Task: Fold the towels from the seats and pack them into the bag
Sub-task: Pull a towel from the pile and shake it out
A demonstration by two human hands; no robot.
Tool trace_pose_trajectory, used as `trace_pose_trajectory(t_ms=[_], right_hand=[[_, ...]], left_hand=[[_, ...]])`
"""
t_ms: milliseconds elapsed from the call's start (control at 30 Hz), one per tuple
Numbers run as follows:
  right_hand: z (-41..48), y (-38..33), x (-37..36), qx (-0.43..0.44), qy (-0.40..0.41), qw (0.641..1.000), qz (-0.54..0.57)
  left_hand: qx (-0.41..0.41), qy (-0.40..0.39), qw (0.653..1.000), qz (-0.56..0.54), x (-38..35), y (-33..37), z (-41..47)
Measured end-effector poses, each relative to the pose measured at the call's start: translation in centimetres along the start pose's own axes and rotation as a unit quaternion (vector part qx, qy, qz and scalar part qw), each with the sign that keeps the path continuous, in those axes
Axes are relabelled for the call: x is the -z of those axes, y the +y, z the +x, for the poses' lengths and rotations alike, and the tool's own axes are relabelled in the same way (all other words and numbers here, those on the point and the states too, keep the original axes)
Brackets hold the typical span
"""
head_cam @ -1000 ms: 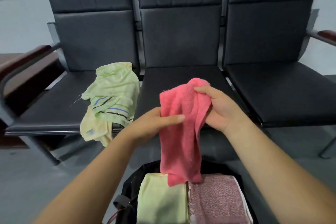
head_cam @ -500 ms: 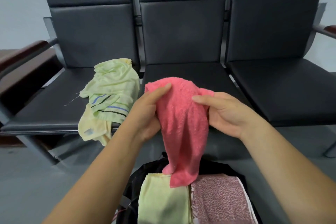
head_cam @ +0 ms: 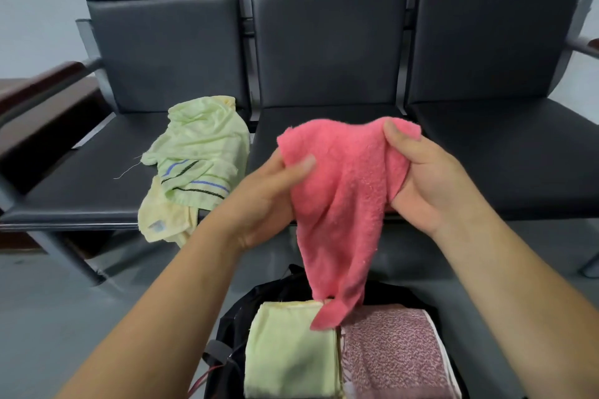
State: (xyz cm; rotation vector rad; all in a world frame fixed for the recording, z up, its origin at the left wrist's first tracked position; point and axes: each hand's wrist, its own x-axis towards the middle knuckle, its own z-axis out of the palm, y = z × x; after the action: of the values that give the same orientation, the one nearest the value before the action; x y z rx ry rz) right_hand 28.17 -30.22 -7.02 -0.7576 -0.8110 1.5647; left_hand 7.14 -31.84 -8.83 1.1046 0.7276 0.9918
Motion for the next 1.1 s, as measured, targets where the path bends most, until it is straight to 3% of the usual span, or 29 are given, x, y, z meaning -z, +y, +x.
trace_pose_trajectory(t_ms=[67,200,367,467,567,667,767,867,1000,1100], right_hand=[[-0.2,-0.4,0.0,-0.01,-0.002,1.0,0.015],[-0.1,-1.1,0.4,-0.022,-0.003,1.0,0.009],[0.5,-1.1,2.2,-0.067,0.008,0.995,-0.067],[0.3,-0.4,2.7,-0.172,-0.114,0.974,-0.091],[0.0,0.5,2.7,-0.192,-0.203,0.954,-0.105],[0.2,0.5,2.3,-0.132,-0.168,0.97,-0.116],[0.4,0.0,2.1,-0.062,-0.085,0.988,-0.111],[0.1,-0.6,2.1,-0.026,-0.058,0.984,-0.164],[-0.4,-1.1,1.7,-0.063,-0.065,0.976,-0.199],[-0.5,-1.3,1.5,-0.104,-0.07,0.991,-0.05]], left_hand=[[0.03,-0.042,0.996,0.072,0.0,-1.0,0.0],[0.1,-0.012,0.983,0.151,-0.2,-1.3,0.1],[0.062,0.034,0.996,-0.047,-1.4,-0.4,0.0],[0.072,0.053,0.981,-0.173,-1.8,0.0,0.3],[0.052,0.041,0.974,-0.215,-1.6,0.4,0.3],[0.018,0.019,0.989,-0.143,-1.1,0.7,0.0],[0.011,0.072,0.997,-0.008,-0.4,0.6,0.0],[0.023,0.097,0.995,0.03,0.2,1.0,-0.2],[0.013,0.143,0.985,0.09,0.0,1.6,-0.2],[0.005,0.196,0.98,0.041,-0.2,1.7,0.1]])
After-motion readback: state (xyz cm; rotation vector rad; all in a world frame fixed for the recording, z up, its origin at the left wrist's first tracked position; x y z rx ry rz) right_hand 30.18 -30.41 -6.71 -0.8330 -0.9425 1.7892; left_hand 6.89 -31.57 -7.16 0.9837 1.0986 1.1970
